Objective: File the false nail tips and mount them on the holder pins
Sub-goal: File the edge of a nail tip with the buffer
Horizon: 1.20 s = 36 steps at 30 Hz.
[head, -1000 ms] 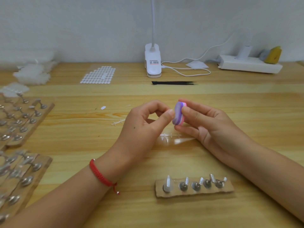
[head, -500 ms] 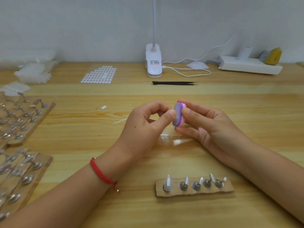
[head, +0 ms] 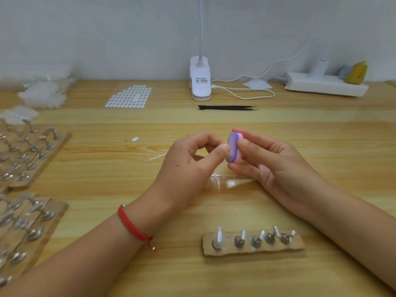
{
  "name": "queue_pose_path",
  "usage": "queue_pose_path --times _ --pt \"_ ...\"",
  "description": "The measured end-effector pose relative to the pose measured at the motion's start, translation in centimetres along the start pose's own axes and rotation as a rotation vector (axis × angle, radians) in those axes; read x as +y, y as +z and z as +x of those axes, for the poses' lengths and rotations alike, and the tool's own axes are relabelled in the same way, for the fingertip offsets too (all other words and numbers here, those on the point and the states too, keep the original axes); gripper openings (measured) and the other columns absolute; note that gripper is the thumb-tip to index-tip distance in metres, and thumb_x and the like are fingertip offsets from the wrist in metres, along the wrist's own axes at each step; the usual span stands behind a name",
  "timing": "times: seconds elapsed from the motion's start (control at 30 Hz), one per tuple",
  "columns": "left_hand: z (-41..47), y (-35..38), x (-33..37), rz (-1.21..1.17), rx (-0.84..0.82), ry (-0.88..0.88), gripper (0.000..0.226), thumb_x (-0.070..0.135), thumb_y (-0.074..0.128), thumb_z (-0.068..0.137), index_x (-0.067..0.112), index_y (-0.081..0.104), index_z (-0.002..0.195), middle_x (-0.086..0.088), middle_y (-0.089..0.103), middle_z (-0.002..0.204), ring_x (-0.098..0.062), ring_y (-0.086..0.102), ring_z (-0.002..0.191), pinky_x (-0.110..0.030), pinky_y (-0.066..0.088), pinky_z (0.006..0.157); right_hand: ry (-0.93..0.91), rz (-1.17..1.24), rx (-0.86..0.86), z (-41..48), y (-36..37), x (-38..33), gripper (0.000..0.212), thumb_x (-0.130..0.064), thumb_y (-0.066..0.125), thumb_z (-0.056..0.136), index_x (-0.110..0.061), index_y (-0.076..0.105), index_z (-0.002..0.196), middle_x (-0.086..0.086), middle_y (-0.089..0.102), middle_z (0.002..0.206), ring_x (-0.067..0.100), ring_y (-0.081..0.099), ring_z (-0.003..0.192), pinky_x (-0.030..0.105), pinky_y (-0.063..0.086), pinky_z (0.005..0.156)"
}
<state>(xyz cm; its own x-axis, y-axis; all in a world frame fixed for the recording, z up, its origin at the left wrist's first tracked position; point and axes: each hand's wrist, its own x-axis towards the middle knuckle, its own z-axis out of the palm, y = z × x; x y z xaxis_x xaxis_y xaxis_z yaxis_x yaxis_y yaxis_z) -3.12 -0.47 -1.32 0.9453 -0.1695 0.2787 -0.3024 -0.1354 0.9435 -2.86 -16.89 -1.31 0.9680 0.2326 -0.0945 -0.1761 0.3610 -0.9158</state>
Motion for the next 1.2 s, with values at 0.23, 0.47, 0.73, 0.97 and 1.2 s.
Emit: queue_pose_path --times 0.23,0.47,0.73,0.97,1.2 --pt "0.04 -0.07 -0.29 0.011 0.038 -0.001 0.024 0.009 0.062 0.09 0.018 0.059 0.067 0.015 0.048 0.053 0.0 0.037 0.037 -0.009 0.027 0.042 -0.011 -0.014 0.015 -0.05 0.1 0.05 0.027 -0.014 0.072 0.068 -0.01 0.078 0.094 0.01 0.072 0.091 0.014 0.07 0.078 0.025 0.058 0.063" --pt "-0.04 0.02 -0.45 0.059 0.077 0.022 0.023 0.011 0.064 0.088 0.016 0.058 0.066 0.012 0.049 0.058 -0.001 0.034 0.038 -0.011 0.027 0.042 -0.004 -0.027 0.013 -0.03 0.14 0.07 0.026 -0.012 0.071 0.07 -0.008 0.077 0.095 0.011 0.071 0.09 0.014 0.07 0.075 0.025 0.057 0.062" --pt "0.0 0.08 -0.34 0.022 0.031 0.005 0.026 0.009 0.06 0.091 0.02 0.058 0.068 0.016 0.048 0.052 -0.001 0.034 0.038 -0.011 0.027 0.042 0.015 -0.001 0.001 -0.06 0.09 -0.11 0.028 -0.014 0.069 0.071 -0.008 0.076 0.098 0.009 0.074 0.09 0.013 0.071 0.077 0.022 0.057 0.062" --pt "0.09 0.1 -0.42 0.033 0.001 0.033 0.026 0.009 0.055 0.094 0.021 0.057 0.071 0.019 0.048 0.049 0.003 0.041 0.039 -0.008 0.026 0.042 0.027 -0.034 -0.029 -0.09 0.15 -0.1 0.028 -0.014 0.068 0.072 -0.008 0.076 0.098 0.009 0.075 0.094 0.013 0.071 0.079 0.022 0.057 0.062" --pt "0.01 0.06 -0.49 0.02 0.011 0.053 0.023 0.012 0.058 0.093 0.021 0.059 0.071 0.018 0.05 0.054 0.0 0.038 0.038 -0.009 0.028 0.042 0.025 -0.031 -0.036 0.07 -0.1 -0.05 0.029 -0.015 0.069 0.072 -0.009 0.077 0.099 0.011 0.075 0.095 0.015 0.071 0.079 0.022 0.057 0.063"
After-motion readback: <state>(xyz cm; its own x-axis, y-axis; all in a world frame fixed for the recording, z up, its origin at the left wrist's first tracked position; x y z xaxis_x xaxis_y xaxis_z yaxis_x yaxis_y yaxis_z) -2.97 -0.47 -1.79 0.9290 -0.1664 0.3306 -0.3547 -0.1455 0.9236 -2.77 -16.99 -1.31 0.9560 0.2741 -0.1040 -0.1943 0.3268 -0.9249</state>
